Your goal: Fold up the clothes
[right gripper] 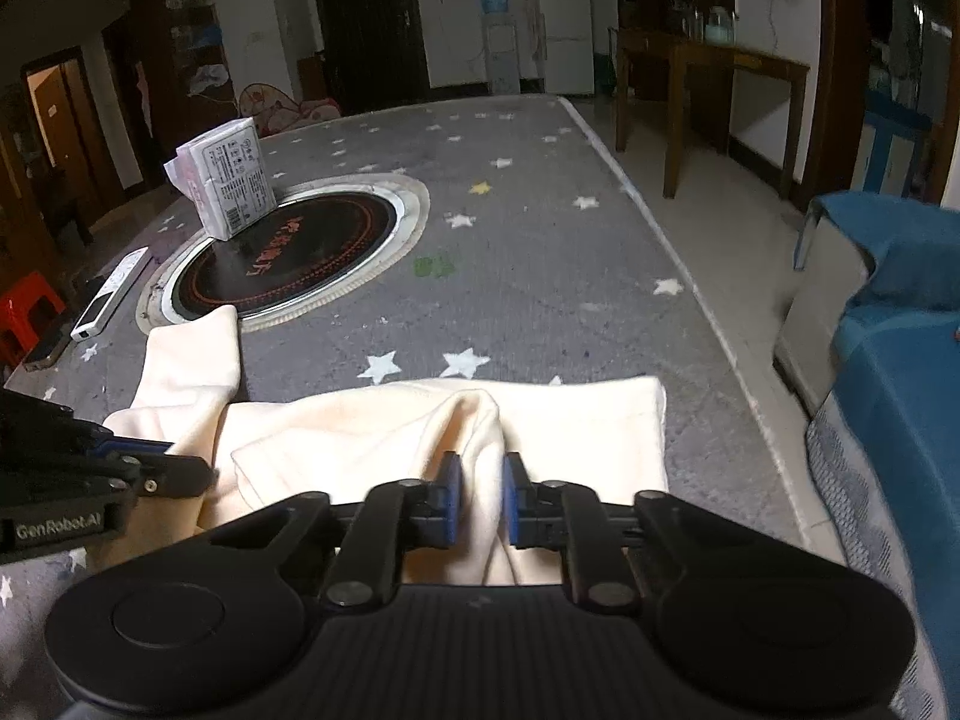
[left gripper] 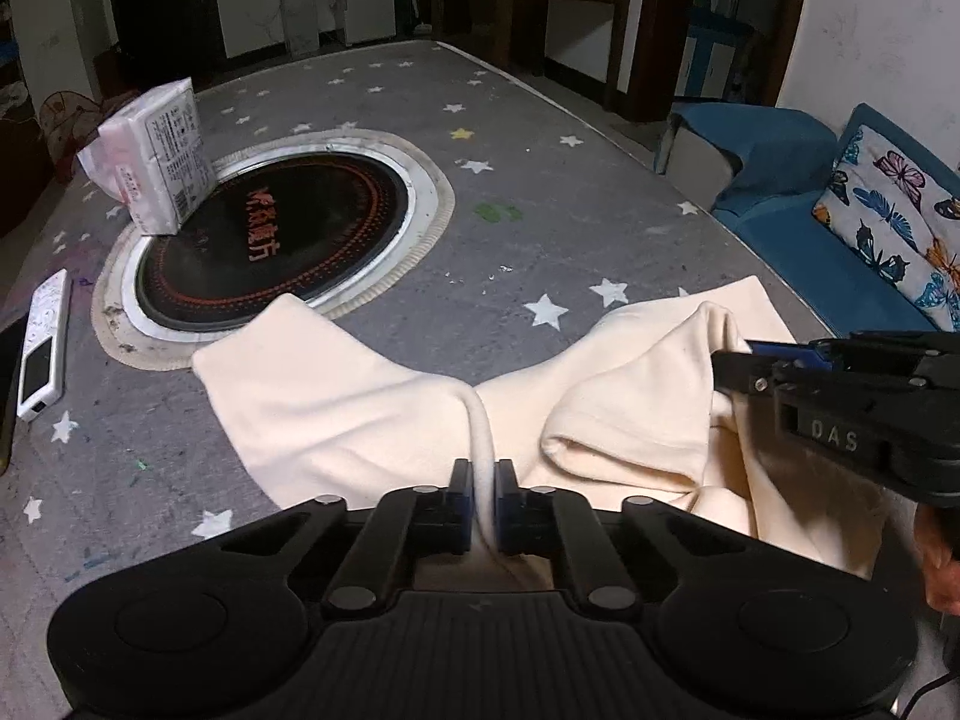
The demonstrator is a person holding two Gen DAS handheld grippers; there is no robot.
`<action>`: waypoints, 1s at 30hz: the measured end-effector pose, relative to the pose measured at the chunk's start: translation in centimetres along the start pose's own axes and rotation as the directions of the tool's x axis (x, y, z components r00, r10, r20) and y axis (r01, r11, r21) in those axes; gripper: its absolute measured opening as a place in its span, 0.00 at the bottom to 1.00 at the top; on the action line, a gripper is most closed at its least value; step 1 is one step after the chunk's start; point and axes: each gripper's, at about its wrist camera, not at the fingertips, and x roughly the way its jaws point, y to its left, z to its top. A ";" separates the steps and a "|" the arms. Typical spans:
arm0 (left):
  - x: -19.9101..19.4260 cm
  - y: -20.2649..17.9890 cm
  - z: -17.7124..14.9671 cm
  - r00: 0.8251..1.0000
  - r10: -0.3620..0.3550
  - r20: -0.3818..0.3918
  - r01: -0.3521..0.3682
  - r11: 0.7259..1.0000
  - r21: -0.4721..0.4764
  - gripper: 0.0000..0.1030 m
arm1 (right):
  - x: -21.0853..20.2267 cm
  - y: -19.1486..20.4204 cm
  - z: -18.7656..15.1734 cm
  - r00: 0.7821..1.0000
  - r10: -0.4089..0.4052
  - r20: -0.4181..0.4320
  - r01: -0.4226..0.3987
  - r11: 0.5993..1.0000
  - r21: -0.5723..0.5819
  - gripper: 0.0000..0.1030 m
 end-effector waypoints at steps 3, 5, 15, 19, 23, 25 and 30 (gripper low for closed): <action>-0.9 0.3 -0.2 1.000 0.016 0.024 -0.016 1.000 0.002 0.05 | -1.0 0.5 0.0 0.999 -0.030 0.031 0.031 0.999 -0.038 0.08; -1.8 0.7 -0.4 0.999 0.029 0.045 -0.029 1.000 -0.010 0.05 | -2.0 0.9 0.0 0.997 -0.050 0.058 0.053 0.997 -0.061 0.08; -7.5 4.8 -2.8 0.986 0.089 0.139 -0.073 0.990 -0.119 0.04 | -7.5 1.6 0.1 0.976 -0.104 0.190 0.122 0.989 -0.083 0.07; -9.8 7.2 -4.9 0.980 0.124 0.153 -0.096 0.980 -0.177 0.04 | -10.4 1.6 -0.2 0.961 -0.132 0.244 0.157 0.984 -0.087 0.07; -12.1 9.3 -7.7 0.978 0.138 0.160 -0.100 0.969 -0.226 0.03 | -13.1 1.0 -1.1 0.951 -0.152 0.270 0.176 0.982 -0.067 0.07; -13.3 9.9 -9.1 0.975 0.146 0.165 -0.104 0.965 -0.240 0.03 | -14.3 0.5 -1.7 0.949 -0.155 0.274 0.175 0.983 -0.052 0.07; -16.2 11.1 -12.3 0.974 0.147 0.175 -0.093 0.954 -0.283 0.03 | -16.9 -0.3 -3.2 0.947 -0.161 0.278 0.173 0.985 -0.018 0.07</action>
